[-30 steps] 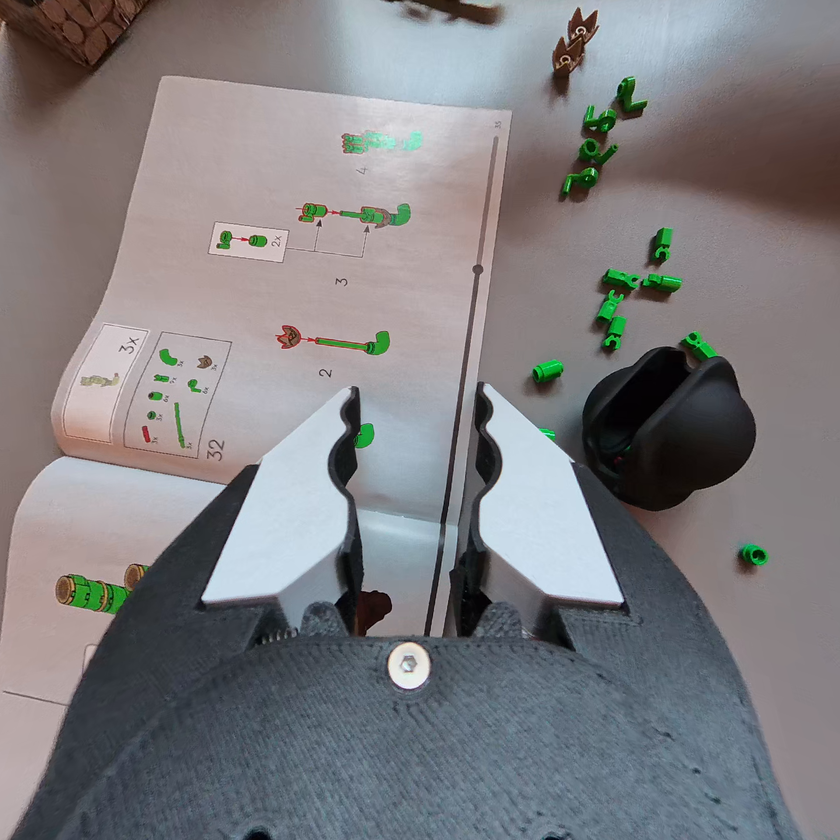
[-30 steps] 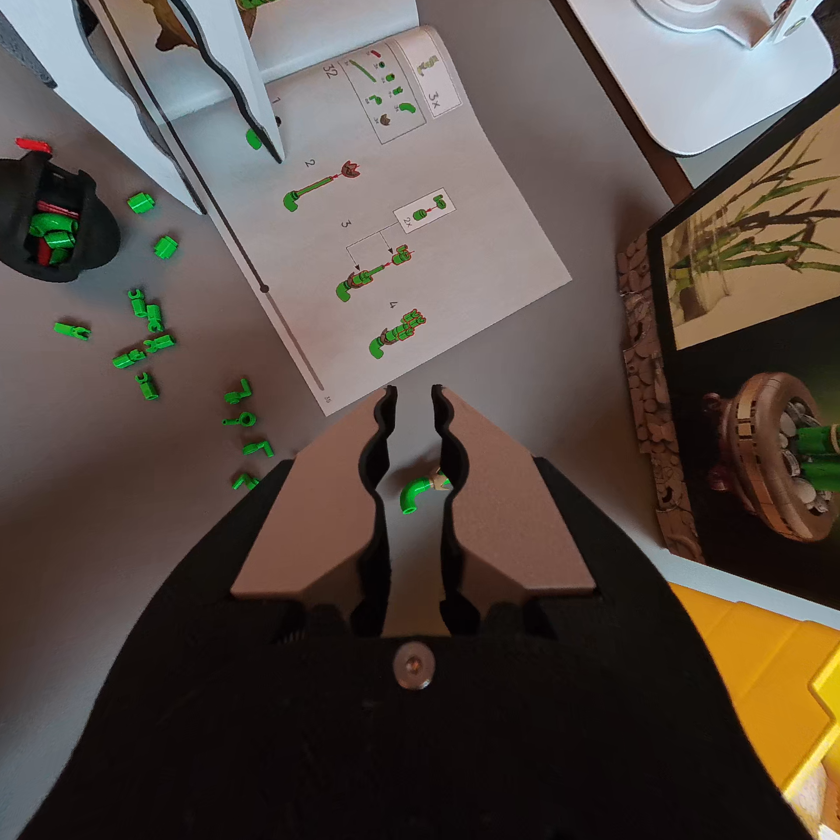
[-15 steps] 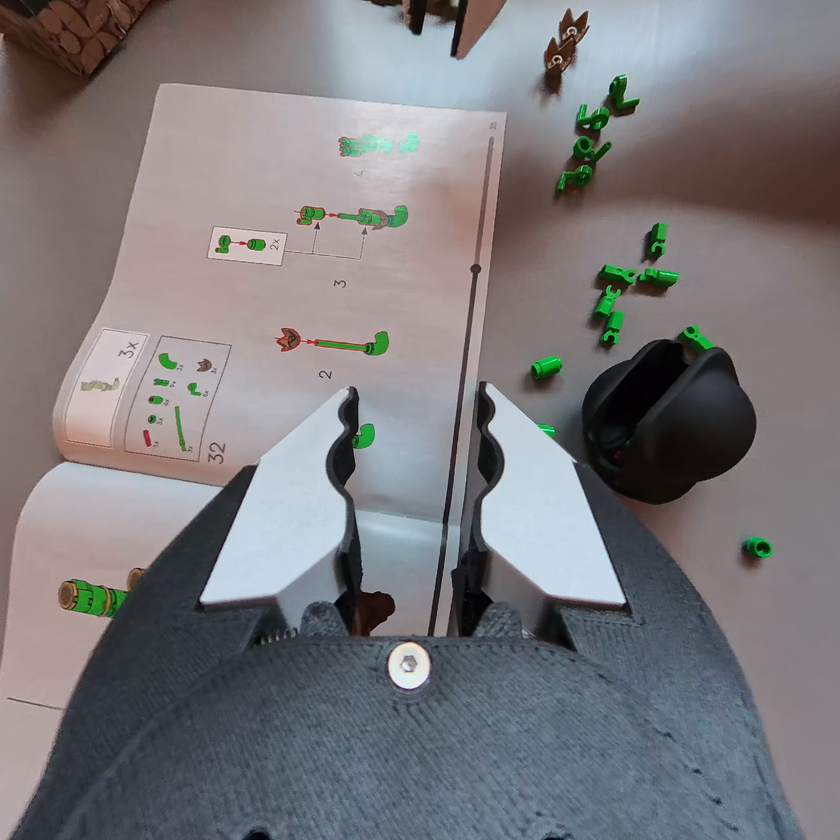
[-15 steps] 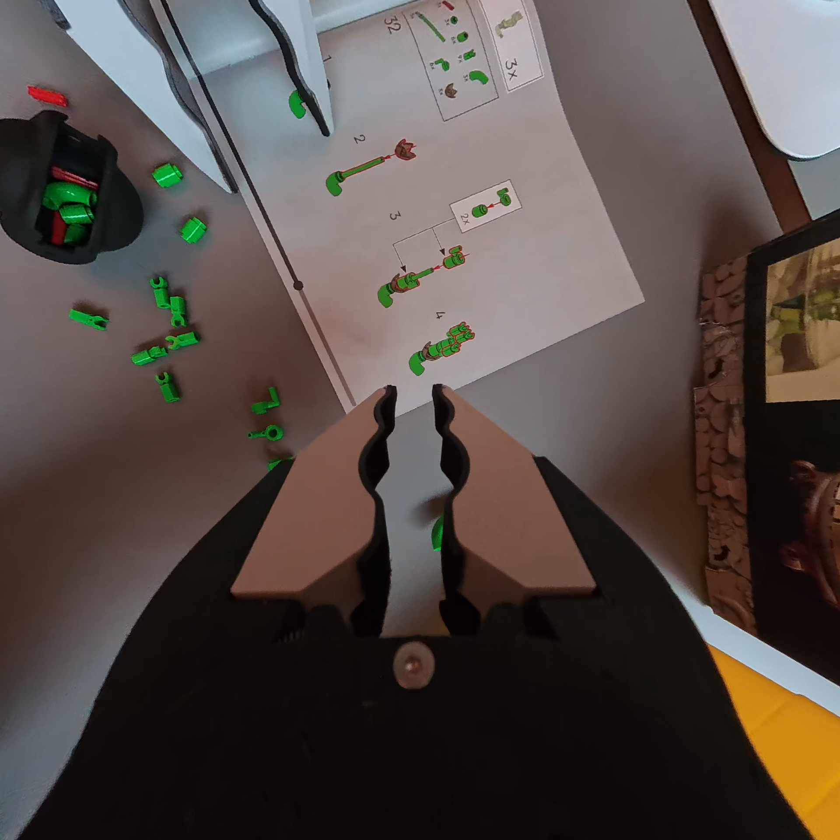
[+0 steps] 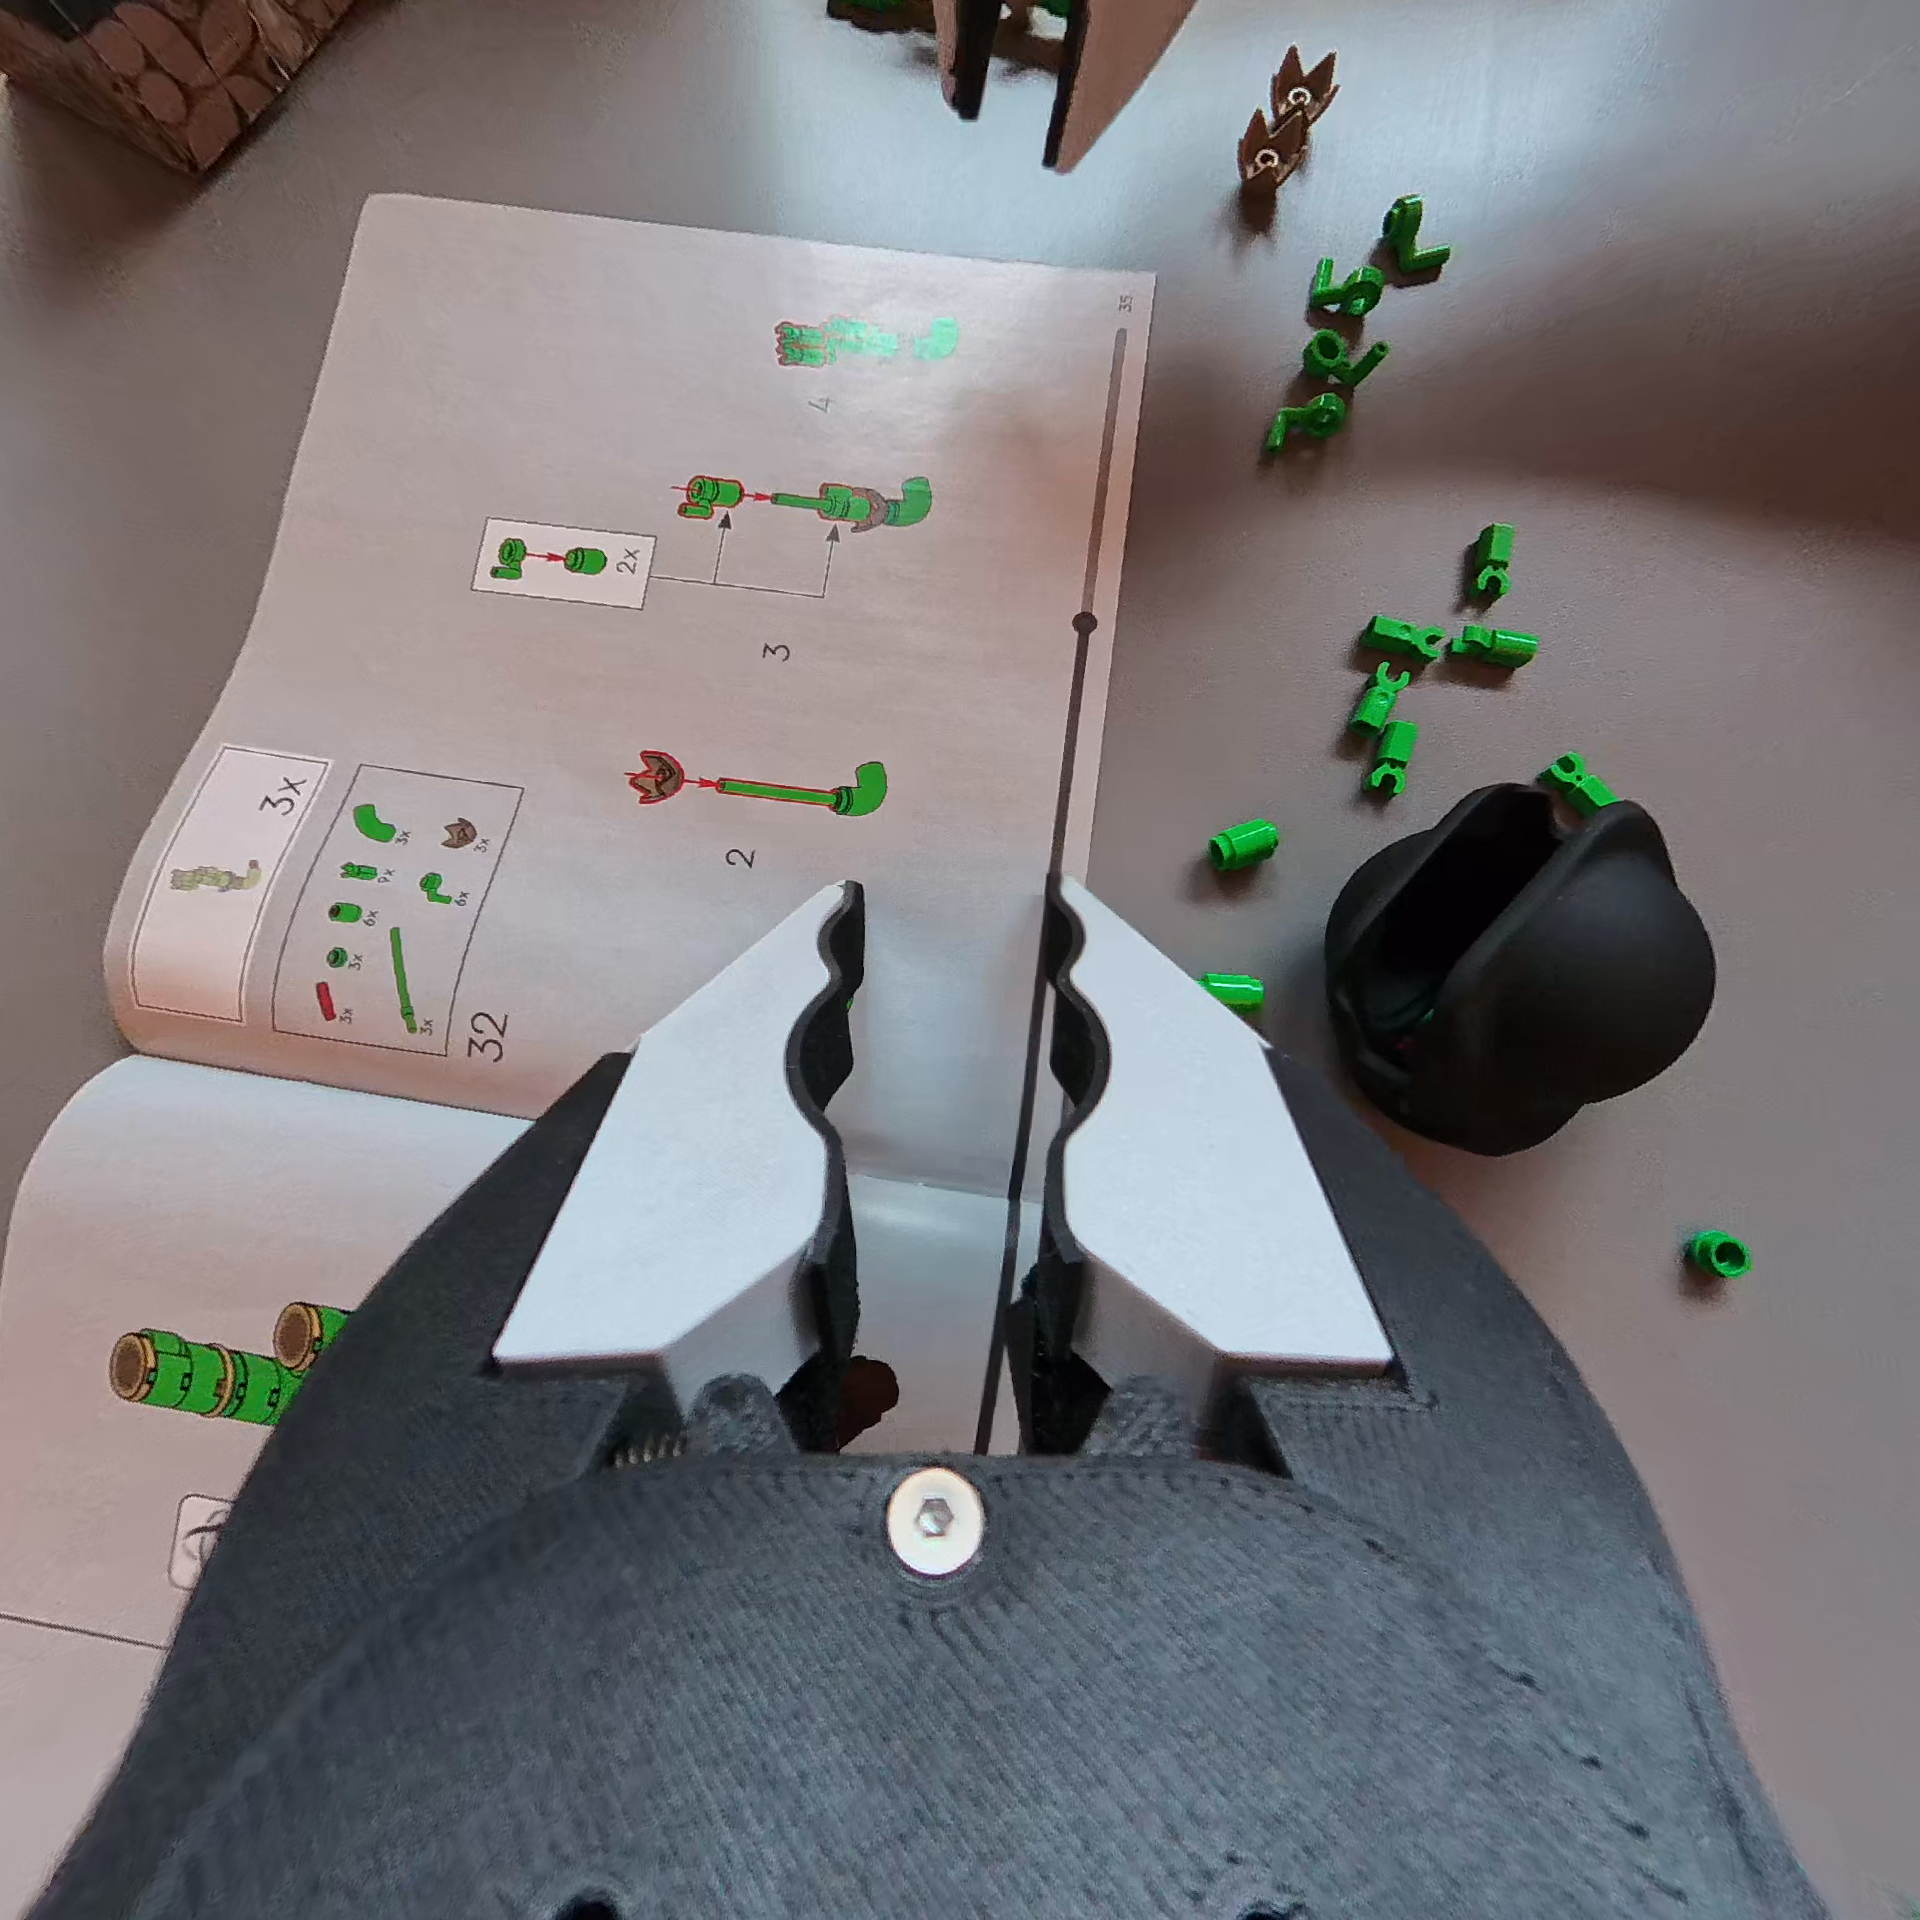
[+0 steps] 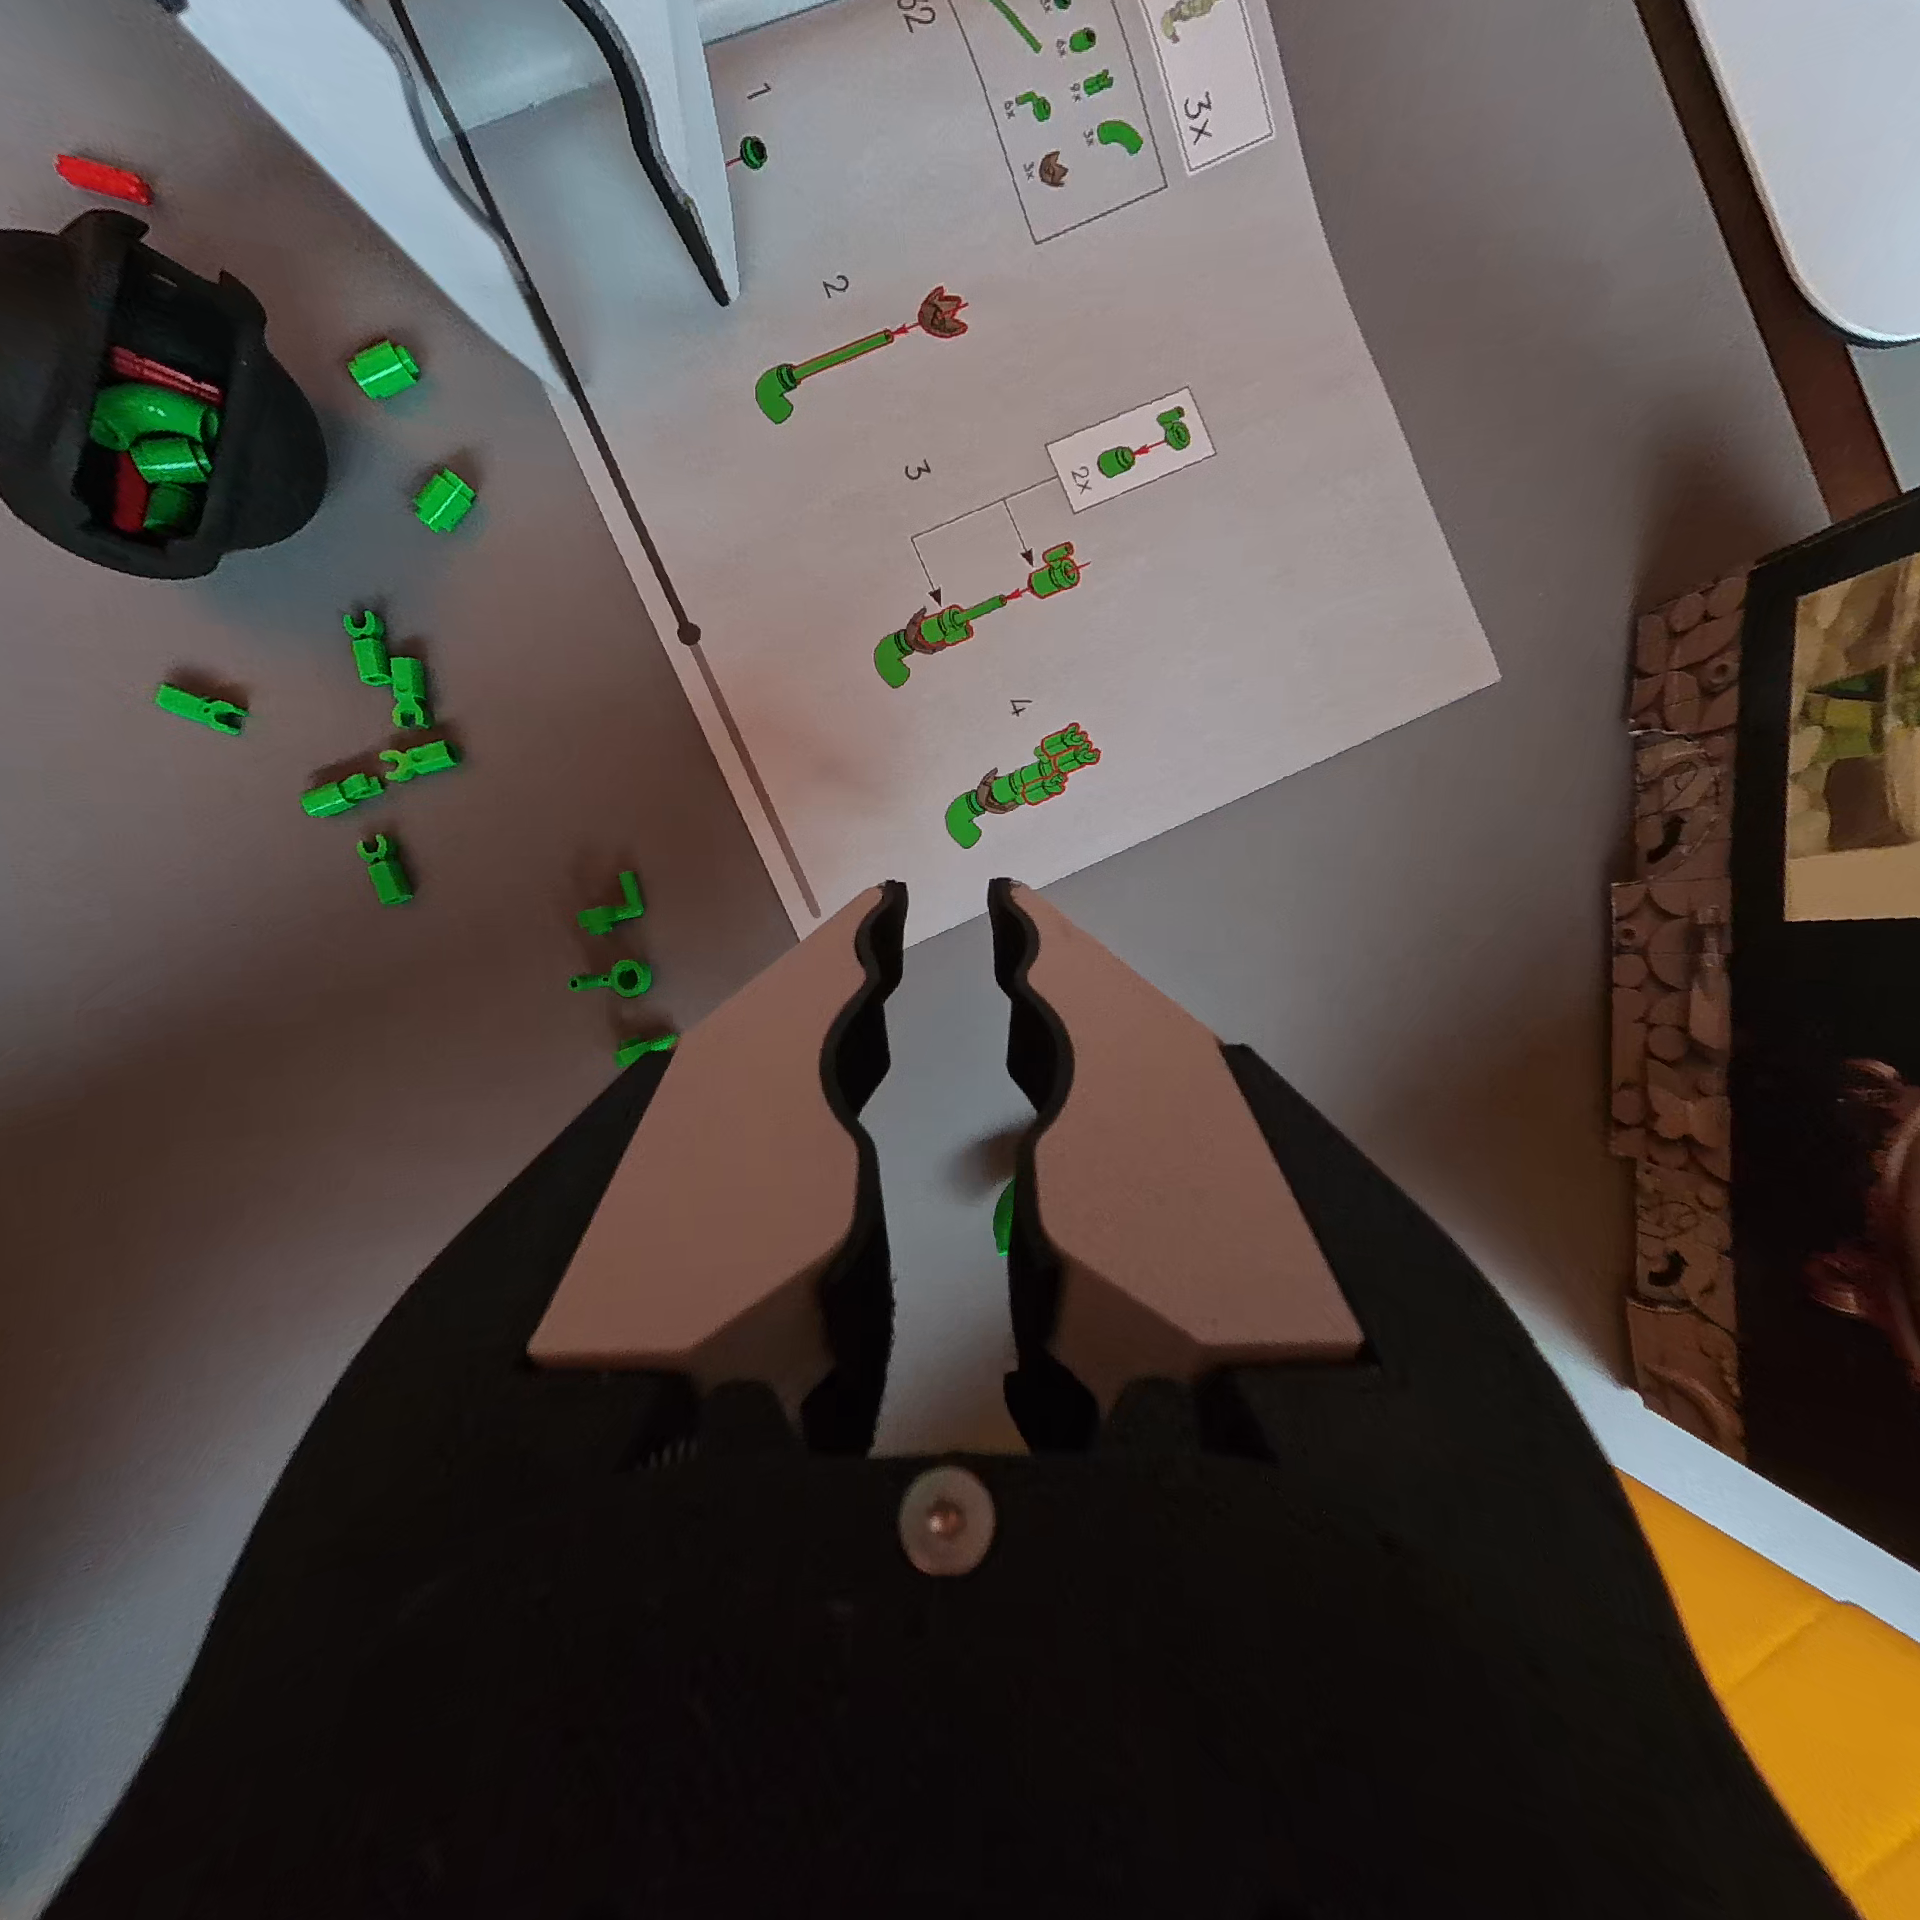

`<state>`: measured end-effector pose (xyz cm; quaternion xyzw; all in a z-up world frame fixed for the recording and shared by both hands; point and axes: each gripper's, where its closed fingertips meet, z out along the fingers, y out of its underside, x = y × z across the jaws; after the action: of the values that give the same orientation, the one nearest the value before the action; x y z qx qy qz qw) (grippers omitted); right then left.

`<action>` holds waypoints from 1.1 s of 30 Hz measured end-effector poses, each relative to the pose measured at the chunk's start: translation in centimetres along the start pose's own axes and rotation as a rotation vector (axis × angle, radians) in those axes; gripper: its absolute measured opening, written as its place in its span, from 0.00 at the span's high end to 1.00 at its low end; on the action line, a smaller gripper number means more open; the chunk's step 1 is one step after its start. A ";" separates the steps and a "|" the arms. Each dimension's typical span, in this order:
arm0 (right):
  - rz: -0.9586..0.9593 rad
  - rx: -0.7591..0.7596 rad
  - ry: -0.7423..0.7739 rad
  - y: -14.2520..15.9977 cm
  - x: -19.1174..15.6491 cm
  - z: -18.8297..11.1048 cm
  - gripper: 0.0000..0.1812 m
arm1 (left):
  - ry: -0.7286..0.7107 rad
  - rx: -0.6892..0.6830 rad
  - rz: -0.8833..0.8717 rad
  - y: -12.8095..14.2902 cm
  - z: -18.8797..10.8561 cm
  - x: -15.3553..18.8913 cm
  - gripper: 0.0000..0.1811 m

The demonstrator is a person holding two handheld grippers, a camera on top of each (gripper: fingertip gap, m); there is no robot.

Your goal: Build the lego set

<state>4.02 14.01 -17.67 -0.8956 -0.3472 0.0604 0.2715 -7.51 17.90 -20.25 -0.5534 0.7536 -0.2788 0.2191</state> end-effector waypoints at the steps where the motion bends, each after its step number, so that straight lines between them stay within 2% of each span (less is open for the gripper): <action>1: -0.001 -0.001 -0.001 0.0 0.0 0.0 0.92 | 0.003 0.005 -0.005 0.0 0.0 0.0 0.81; 4: -0.009 -0.007 -0.004 0.0 -0.1 0.2 0.92 | 0.013 0.010 -0.016 0.0 0.0 0.0 0.82; 7: -0.011 0.003 0.002 -0.1 0.0 0.1 0.92 | 0.033 0.019 -0.048 -0.3 -0.2 0.2 0.77; 12: -0.004 0.060 -0.002 -0.8 0.0 -0.9 0.91 | 0.050 0.182 -0.172 -3.3 -1.8 -0.7 0.70; 15: -0.003 0.081 -0.012 -0.9 -0.1 -0.9 0.88 | 0.032 0.187 -0.155 -4.2 -1.5 -0.5 0.65; 17: 0.019 0.055 -0.019 -0.4 0.0 -0.6 0.87 | -0.001 0.146 -0.087 -4.8 -0.4 0.1 0.66; 19: 0.050 0.022 -0.045 0.2 -0.3 -0.1 0.86 | -0.055 0.031 -0.012 -4.7 0.8 0.1 0.69; 21: 0.033 0.001 -0.047 0.8 -0.5 0.3 0.85 | -0.081 -0.057 0.048 -5.2 1.7 0.1 0.66; 25: -0.040 0.002 -0.051 1.2 -1.1 0.6 0.83 | -0.030 -0.091 0.115 -7.8 3.2 0.8 0.65; 29: -0.058 -0.004 -0.083 1.8 -1.8 0.8 0.81 | -0.039 -0.159 0.162 -7.8 4.2 0.2 0.61; 33: -0.101 -0.020 -0.054 2.3 -1.5 1.2 0.81 | -0.033 -0.165 0.124 -7.3 4.7 -0.1 0.59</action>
<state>3.87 12.14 -19.97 -0.8776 -0.3998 0.0673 0.2558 0.74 15.48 -18.95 -0.5263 0.8032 -0.1926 0.2022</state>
